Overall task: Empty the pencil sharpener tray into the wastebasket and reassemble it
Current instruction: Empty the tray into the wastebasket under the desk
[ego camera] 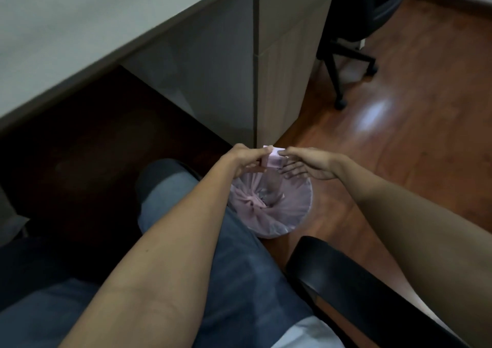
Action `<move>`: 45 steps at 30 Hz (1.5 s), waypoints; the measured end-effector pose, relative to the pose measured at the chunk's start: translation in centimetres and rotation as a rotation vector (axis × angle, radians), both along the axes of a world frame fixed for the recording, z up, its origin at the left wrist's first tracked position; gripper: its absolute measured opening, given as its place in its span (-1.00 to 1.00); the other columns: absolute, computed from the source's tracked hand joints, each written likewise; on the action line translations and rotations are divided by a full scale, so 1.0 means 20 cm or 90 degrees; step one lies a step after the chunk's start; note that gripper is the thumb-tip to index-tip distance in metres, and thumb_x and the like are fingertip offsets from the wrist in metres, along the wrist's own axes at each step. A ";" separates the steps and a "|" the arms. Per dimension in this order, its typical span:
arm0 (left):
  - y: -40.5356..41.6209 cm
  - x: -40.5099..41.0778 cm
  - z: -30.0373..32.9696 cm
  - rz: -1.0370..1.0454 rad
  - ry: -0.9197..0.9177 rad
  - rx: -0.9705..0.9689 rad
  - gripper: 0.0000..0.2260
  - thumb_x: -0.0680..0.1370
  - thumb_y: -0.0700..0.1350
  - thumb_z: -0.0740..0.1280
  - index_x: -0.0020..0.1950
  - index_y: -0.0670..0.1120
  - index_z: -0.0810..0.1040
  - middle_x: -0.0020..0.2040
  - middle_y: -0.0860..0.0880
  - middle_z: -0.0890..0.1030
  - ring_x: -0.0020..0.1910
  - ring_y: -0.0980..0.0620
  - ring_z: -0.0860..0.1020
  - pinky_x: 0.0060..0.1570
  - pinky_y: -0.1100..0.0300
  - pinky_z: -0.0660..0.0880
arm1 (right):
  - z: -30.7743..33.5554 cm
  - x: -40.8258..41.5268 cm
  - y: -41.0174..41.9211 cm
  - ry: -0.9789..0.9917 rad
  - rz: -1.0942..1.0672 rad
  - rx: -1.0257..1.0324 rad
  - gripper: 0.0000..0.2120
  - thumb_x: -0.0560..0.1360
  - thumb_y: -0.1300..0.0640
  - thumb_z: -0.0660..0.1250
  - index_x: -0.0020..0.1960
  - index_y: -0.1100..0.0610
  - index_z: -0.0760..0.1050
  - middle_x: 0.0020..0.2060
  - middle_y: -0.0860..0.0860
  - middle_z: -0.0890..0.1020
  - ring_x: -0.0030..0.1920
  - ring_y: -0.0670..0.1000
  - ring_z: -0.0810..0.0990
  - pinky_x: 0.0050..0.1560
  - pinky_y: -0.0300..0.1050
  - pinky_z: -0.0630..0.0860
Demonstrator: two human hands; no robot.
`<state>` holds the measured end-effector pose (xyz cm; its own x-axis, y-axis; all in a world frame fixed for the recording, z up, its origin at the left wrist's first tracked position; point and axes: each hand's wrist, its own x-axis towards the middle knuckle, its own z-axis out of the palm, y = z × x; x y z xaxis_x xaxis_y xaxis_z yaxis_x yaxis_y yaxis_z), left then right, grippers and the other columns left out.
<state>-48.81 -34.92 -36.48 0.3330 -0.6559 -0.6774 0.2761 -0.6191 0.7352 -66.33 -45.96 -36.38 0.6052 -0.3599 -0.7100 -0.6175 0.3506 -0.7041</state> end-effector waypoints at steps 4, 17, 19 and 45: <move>-0.05 0.02 0.01 0.020 0.006 0.029 -0.34 0.37 0.02 0.62 0.28 -0.37 0.53 0.12 -0.30 0.66 -0.09 -0.18 0.75 -0.01 -0.06 0.69 | 0.02 0.04 -0.01 0.054 0.013 0.037 -0.47 0.50 -0.22 0.33 0.17 0.24 0.57 -0.11 0.08 0.78 -0.08 0.03 0.69 -0.04 -0.16 0.57; -0.10 -0.02 0.08 0.009 -0.003 0.051 -0.44 0.45 0.00 0.56 0.29 -0.33 0.55 0.15 -0.23 0.62 -0.24 -0.08 0.71 0.02 -0.01 0.69 | 0.02 0.05 -0.03 0.101 0.007 0.039 -0.40 0.47 -0.31 0.29 0.13 0.23 0.59 -0.01 0.09 0.74 -0.11 0.02 0.60 -0.04 -0.15 0.46; -0.10 -0.03 0.07 0.035 -0.019 0.035 -0.45 0.45 0.00 0.56 0.26 -0.35 0.54 -0.01 -0.21 0.64 -0.40 -0.03 0.68 -0.02 -0.01 0.70 | 0.02 0.05 -0.02 0.086 -0.006 0.027 -0.40 0.48 -0.30 0.28 0.13 0.23 0.58 -0.02 0.09 0.73 -0.10 0.01 0.59 -0.02 -0.14 0.45; 0.01 0.05 0.10 0.049 0.015 -0.072 -0.52 0.44 -0.07 0.58 0.15 -0.42 0.63 0.06 -0.27 0.70 -0.03 -0.09 0.72 0.14 0.11 0.64 | 0.00 0.08 0.04 -0.067 -0.121 -0.023 -0.51 0.43 -0.25 0.46 0.09 0.16 0.64 -0.10 0.06 0.78 -0.22 -0.05 0.64 -0.12 -0.18 0.47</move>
<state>-47.81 -34.76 -34.54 0.3695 -0.7023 -0.6085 0.3375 -0.5086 0.7921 -64.68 -45.12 -36.31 0.5950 -0.4983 -0.6306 -0.4649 0.4267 -0.7758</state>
